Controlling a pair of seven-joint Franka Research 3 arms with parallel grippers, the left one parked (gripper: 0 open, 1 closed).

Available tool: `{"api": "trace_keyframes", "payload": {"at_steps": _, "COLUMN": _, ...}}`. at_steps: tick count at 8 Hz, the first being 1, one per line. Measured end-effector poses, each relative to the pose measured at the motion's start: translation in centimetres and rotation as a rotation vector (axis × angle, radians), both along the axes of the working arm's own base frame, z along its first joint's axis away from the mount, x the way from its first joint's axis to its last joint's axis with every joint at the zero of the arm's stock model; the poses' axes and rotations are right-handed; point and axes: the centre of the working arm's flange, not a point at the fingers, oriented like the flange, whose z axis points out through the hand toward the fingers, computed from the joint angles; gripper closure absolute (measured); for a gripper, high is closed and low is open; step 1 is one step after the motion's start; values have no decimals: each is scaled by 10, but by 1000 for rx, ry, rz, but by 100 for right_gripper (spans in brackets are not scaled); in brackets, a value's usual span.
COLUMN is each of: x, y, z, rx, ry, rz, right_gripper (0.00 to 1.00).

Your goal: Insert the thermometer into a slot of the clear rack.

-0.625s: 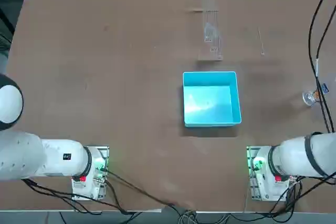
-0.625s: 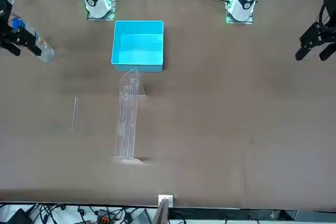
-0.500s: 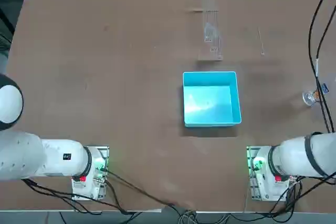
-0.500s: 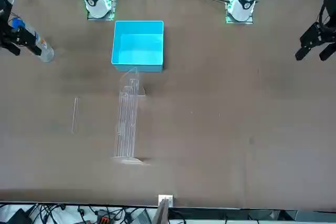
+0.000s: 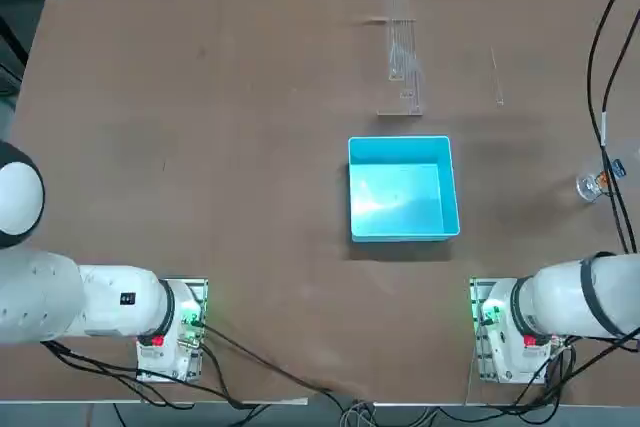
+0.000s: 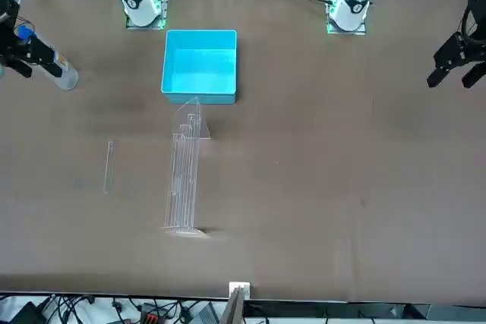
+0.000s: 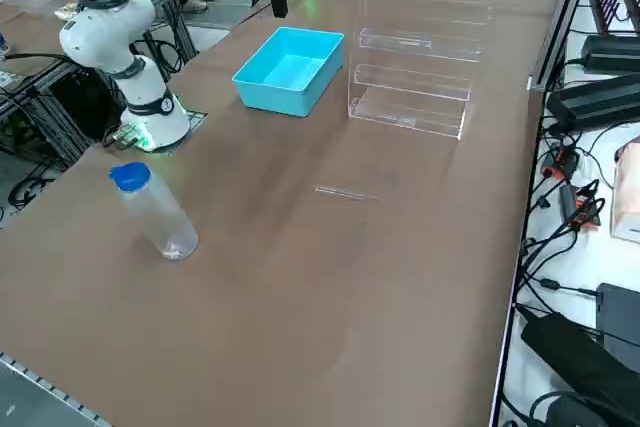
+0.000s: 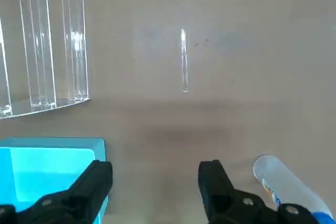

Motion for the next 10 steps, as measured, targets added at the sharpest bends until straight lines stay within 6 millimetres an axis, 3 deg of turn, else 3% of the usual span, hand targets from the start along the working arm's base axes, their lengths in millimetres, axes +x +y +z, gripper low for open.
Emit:
{"api": "trace_keyframes", "payload": {"at_steps": 2, "x": 15, "y": -4, "z": -24, "rx": -4, "ry": -19, "rz": -11, "right_gripper": 0}}
{"api": "trace_keyframes", "payload": {"at_steps": 3, "x": 27, "y": -11, "z": -54, "rx": -7, "ry": -25, "rz": -25, "right_gripper": 0}}
{"api": "trace_keyframes", "payload": {"at_steps": 7, "x": 68, "y": -34, "z": -224, "rx": -29, "ry": -27, "rz": -49, "right_gripper": 0}}
{"api": "trace_keyframes", "payload": {"at_steps": 10, "x": 84, "y": -38, "z": -320, "rx": -49, "ry": -72, "rz": -12, "right_gripper": 0}}
